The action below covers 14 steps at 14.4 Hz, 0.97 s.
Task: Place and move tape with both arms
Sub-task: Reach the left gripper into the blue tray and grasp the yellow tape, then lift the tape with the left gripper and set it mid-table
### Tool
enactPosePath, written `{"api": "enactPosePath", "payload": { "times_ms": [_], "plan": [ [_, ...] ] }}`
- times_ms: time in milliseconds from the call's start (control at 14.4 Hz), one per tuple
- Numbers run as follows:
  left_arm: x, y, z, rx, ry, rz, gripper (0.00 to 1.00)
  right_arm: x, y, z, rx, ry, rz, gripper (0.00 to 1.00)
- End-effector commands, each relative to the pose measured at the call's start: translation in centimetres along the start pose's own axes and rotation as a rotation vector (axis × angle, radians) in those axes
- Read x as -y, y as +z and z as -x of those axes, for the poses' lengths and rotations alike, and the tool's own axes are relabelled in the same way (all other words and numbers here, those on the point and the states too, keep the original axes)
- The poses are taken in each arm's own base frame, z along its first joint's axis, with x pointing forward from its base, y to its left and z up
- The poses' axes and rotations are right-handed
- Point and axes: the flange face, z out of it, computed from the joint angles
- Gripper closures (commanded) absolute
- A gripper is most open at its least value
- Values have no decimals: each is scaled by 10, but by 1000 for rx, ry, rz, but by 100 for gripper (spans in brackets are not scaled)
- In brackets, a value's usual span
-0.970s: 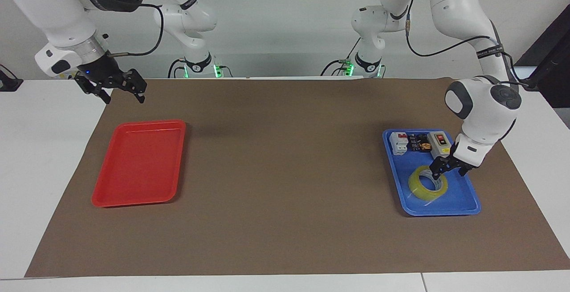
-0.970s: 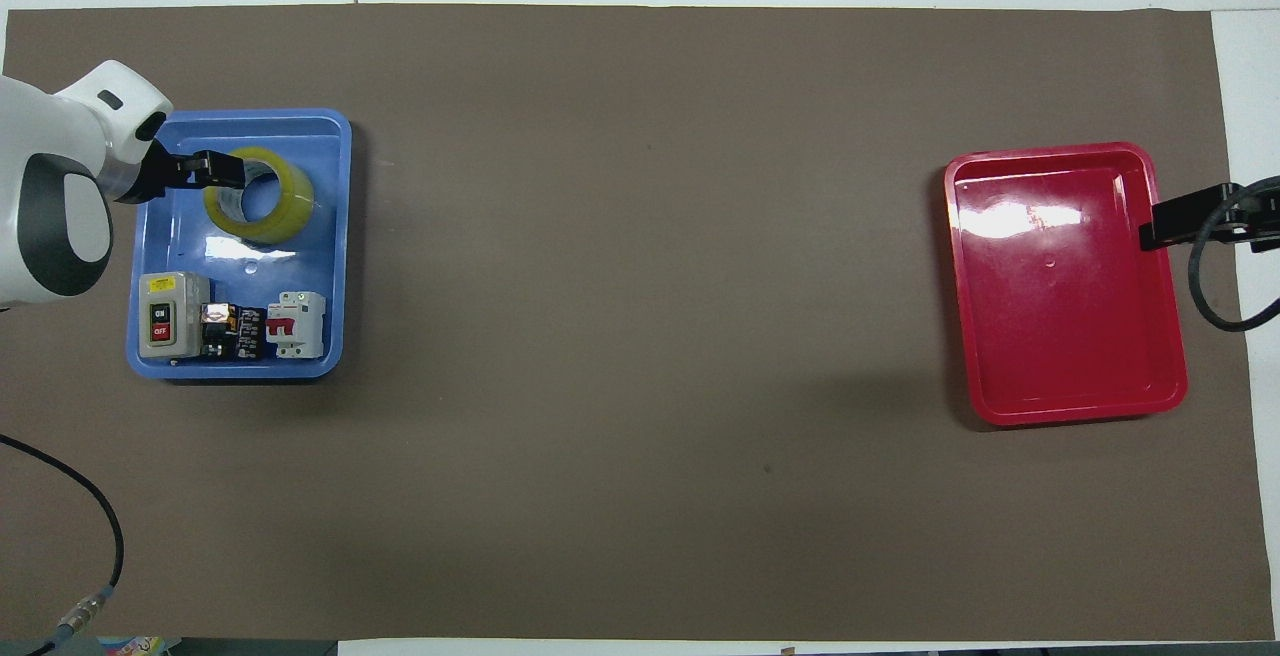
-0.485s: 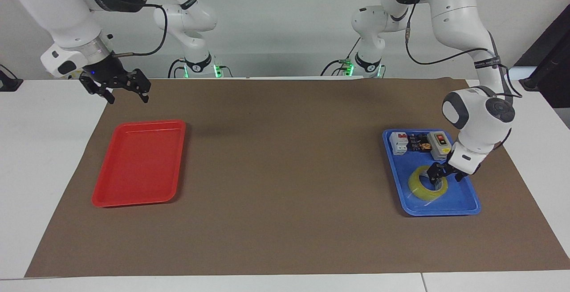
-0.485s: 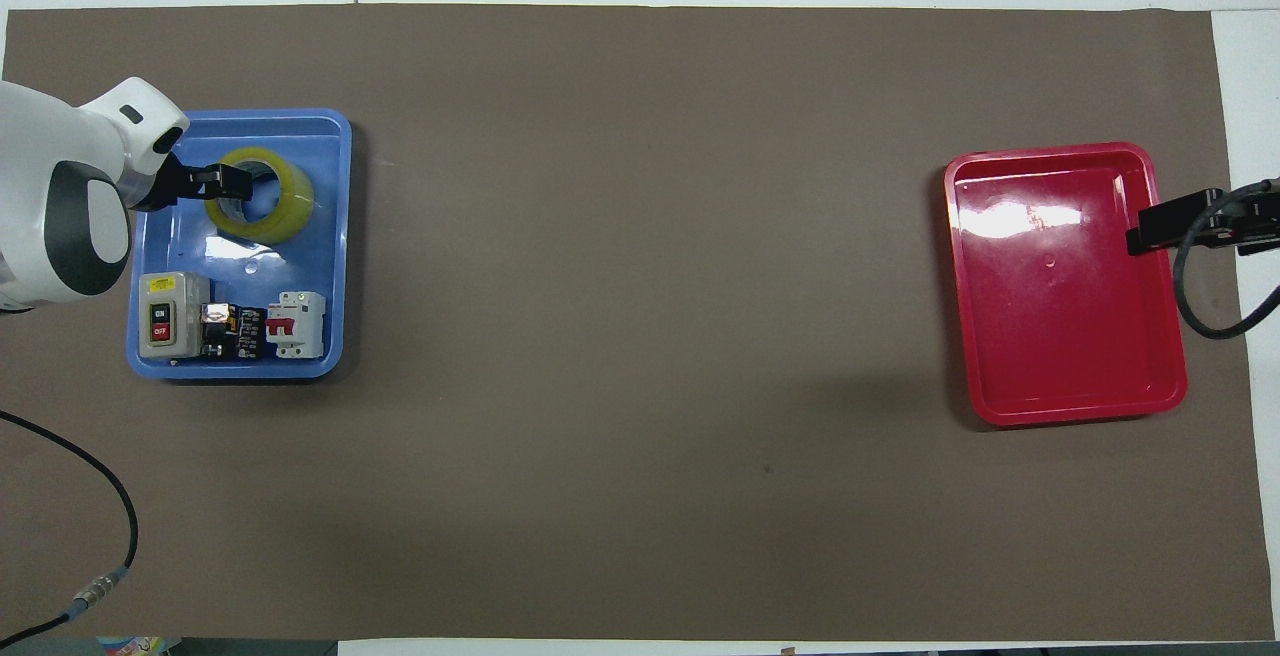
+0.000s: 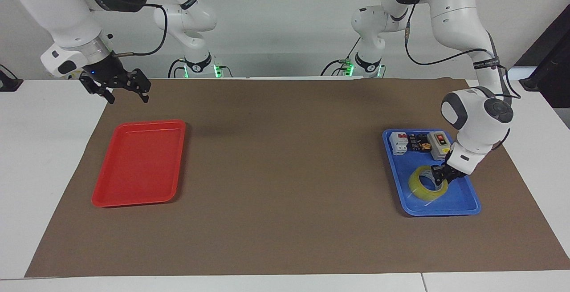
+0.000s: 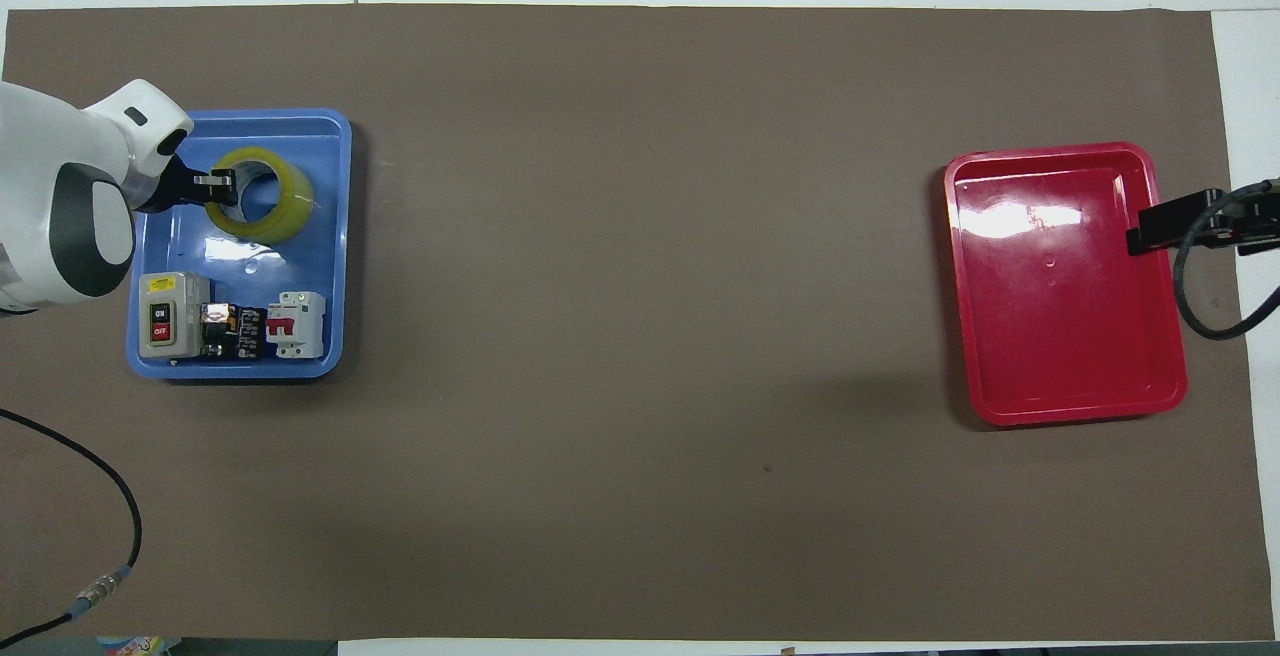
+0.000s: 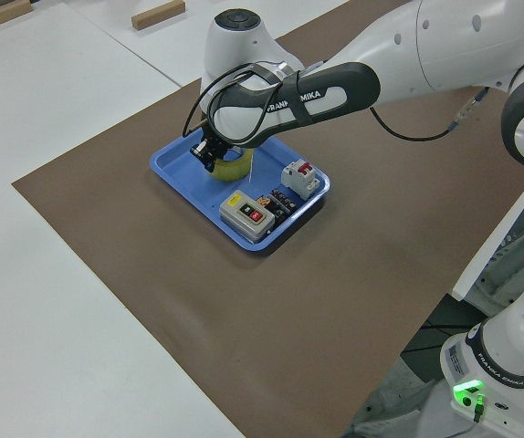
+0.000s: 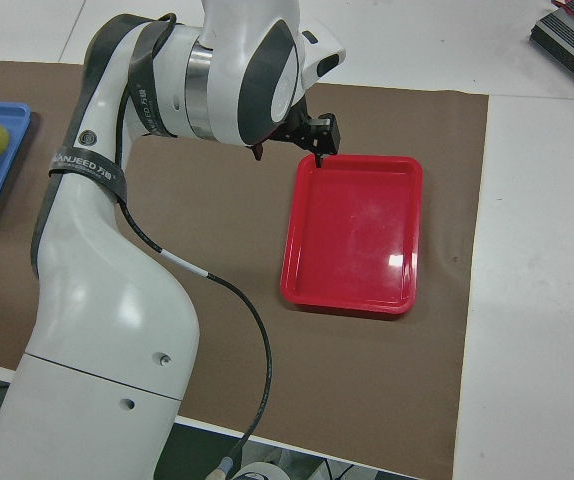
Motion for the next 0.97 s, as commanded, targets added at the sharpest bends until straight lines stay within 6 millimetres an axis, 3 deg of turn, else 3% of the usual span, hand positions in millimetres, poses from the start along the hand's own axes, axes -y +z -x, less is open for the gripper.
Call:
{"api": "enactPosePath", "payload": {
  "times_ms": [0,208,347,485,624,762,901],
  "plan": [
    [-2,-28,9,44,11,1,100,1,-1,8,-16,-25,-17,0],
    [-7,-89,11,82,13,12,100,1,0,7,-18,-25,-16,0],
    [-37,-115,14,96,29,19,100,0,0,7,-16,-23,-17,0],
    [-94,-112,19,99,-24,18,100,-3,-1,6,-24,-17,-16,0],
    [-163,-101,36,82,-76,22,100,-21,-4,2,-61,12,-13,0],
    [-244,-89,55,45,-130,37,100,-48,-4,4,-78,55,-11,0],
    [-319,-91,77,31,-146,51,100,-64,-1,8,-72,64,-12,0]
  ]
}}
